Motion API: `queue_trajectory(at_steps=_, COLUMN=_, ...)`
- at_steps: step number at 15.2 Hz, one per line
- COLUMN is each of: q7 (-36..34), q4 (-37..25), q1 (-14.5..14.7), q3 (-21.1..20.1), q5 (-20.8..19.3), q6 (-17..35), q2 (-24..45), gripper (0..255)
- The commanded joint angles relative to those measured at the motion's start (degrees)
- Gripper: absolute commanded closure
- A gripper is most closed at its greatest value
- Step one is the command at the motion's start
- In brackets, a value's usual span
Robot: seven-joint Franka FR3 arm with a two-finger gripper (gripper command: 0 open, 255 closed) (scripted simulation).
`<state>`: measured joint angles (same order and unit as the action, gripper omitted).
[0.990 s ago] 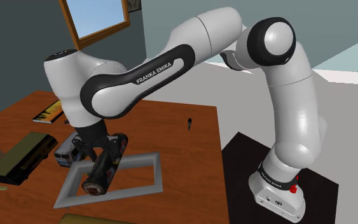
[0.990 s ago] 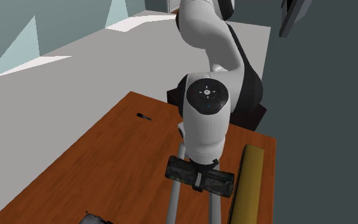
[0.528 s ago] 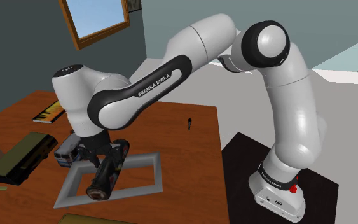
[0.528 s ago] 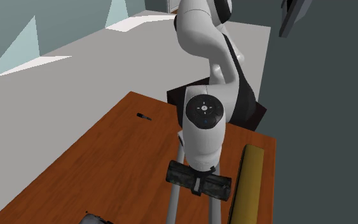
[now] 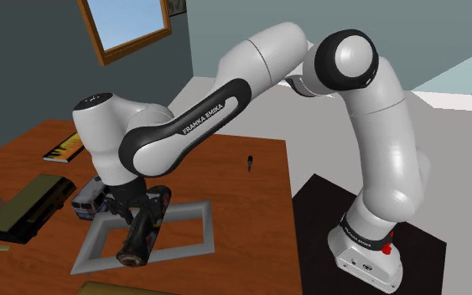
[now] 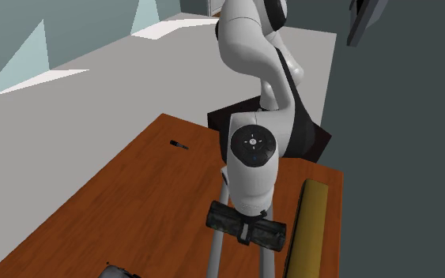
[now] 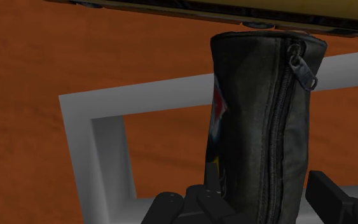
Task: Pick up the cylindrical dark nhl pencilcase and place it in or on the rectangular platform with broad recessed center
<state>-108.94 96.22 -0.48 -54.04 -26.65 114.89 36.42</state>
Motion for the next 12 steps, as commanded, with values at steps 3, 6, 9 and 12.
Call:
queue_trajectory(at_steps=3, q7=0.0, q4=0.0, q1=0.0, q3=0.0, q5=0.0, q6=0.0, q2=0.0, gripper=0)
queue_trajectory(at_steps=6, q7=0.0, q4=0.0, q1=0.0, q3=0.0, q5=0.0, q6=0.0, q2=0.0, gripper=0)
queue_trajectory(at_steps=9, q7=0.9, q4=-1.9, q1=-0.6, q3=-1.1, q5=1.4, q6=-2.9, q2=-1.5, gripper=0)
queue_trajectory(at_steps=12, q7=1.6, q4=-4.0, q1=-0.9, q3=-2.0, q5=2.5, q6=-5.7, q2=-2.6, gripper=0)
